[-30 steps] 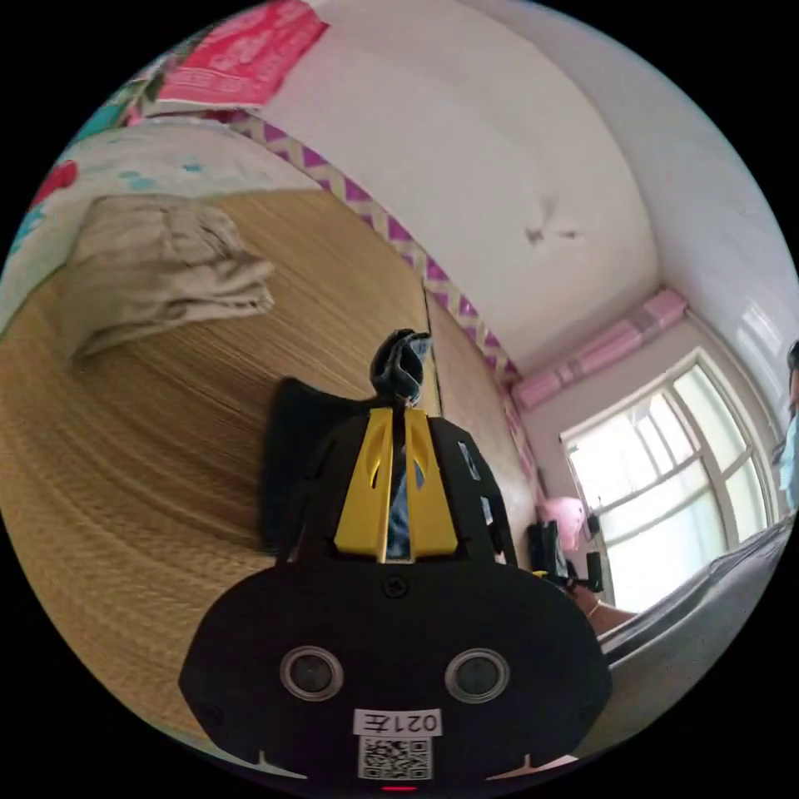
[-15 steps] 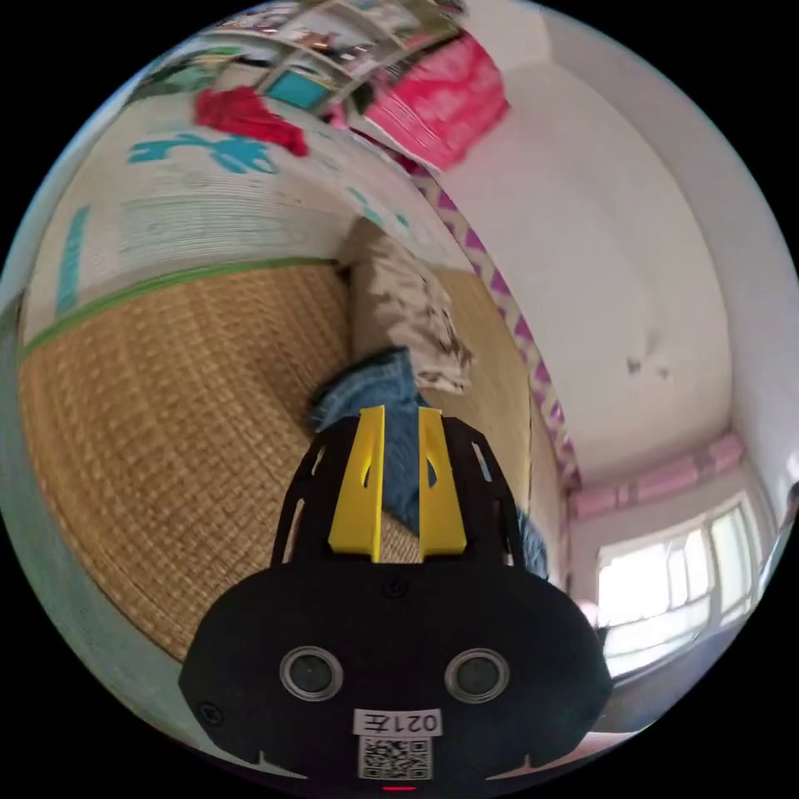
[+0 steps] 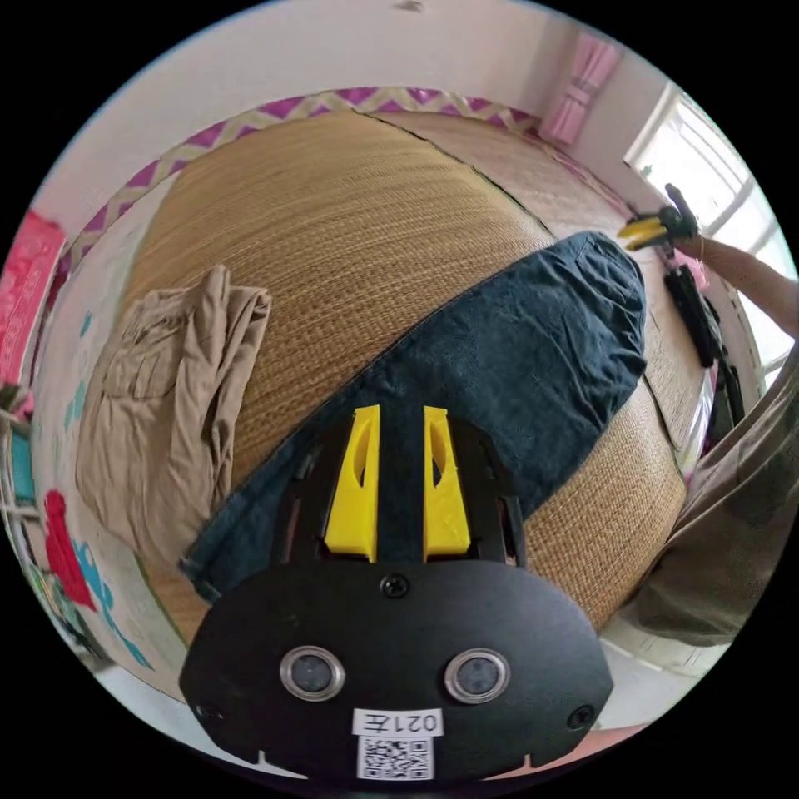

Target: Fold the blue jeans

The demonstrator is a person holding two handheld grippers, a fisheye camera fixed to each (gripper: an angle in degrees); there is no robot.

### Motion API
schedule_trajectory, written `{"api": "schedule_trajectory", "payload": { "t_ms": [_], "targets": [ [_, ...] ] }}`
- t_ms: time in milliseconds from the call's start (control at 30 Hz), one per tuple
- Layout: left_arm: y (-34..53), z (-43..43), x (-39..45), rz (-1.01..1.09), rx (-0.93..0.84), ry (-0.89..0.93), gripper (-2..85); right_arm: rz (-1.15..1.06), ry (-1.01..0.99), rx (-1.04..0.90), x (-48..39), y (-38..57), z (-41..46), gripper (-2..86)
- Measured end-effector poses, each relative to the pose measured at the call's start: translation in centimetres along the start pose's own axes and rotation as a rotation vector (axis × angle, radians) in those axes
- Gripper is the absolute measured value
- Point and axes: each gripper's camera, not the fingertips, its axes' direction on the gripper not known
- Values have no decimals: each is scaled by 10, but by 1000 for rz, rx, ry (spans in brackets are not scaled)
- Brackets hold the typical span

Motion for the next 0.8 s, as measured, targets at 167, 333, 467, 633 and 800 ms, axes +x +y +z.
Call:
{"api": "schedule_trajectory", "payload": {
  "t_ms": [167, 333, 467, 633, 800],
  "targets": [
    [-85, 23, -28, 110, -85, 28, 95, -193, -44, -88, 22, -88, 17, 95],
    [-120, 36, -46, 174, -142, 61, 91, -293, -125, -164, 30, -135, 26, 79],
    [-140, 31, -54, 210, -130, 77, 89, -265, -152, -105, 42, -153, -8, 8],
    [-152, 27, -60, 269, -151, 101, 85, -249, -194, -12, 41, -152, -53, -4],
    [-154, 25, -78, 263, -163, 96, 82, -254, -200, 49, 29, -153, -99, -6]
  ]
}}
